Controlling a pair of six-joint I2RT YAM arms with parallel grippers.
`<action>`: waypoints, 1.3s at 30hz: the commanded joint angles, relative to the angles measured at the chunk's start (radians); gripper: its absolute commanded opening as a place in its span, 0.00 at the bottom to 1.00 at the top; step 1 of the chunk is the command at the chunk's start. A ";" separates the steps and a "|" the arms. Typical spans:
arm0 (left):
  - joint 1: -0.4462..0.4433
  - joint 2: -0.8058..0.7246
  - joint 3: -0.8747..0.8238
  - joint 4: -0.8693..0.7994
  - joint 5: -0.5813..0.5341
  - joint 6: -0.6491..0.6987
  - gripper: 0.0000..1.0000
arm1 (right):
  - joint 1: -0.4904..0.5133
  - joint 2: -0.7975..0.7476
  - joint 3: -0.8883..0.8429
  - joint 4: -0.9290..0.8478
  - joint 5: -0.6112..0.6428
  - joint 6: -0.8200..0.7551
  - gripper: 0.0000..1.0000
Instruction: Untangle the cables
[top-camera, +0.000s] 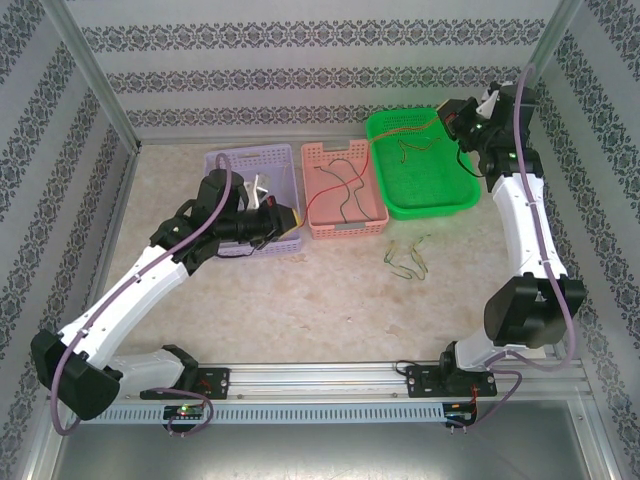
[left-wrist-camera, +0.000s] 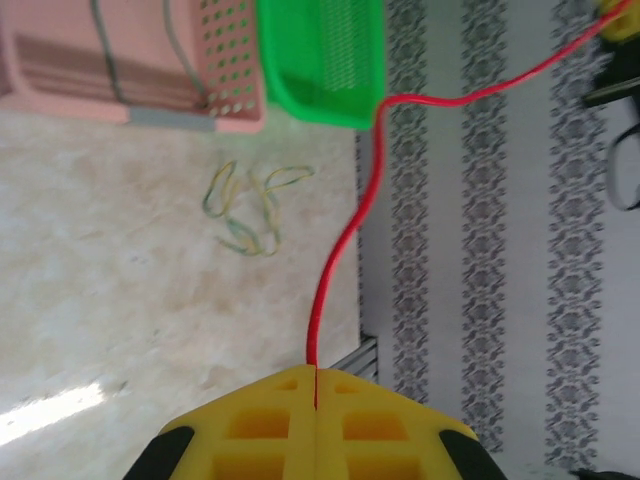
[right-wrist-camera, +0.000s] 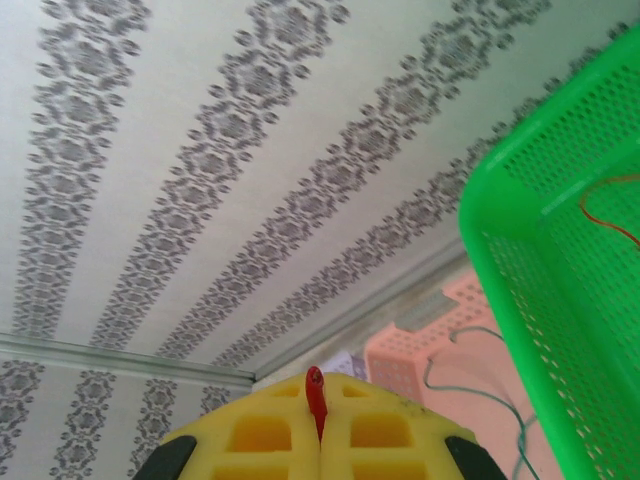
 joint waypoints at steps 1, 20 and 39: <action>-0.024 0.014 0.035 0.136 -0.081 -0.113 0.00 | -0.015 -0.035 -0.023 -0.100 0.011 -0.028 0.02; -0.066 0.157 0.197 0.167 -0.165 -0.194 0.00 | 0.173 -0.522 -0.312 -0.332 0.191 0.173 0.57; -0.112 0.087 0.177 0.143 -0.124 -0.158 0.00 | 0.397 -0.165 -0.320 -0.120 0.236 0.496 0.61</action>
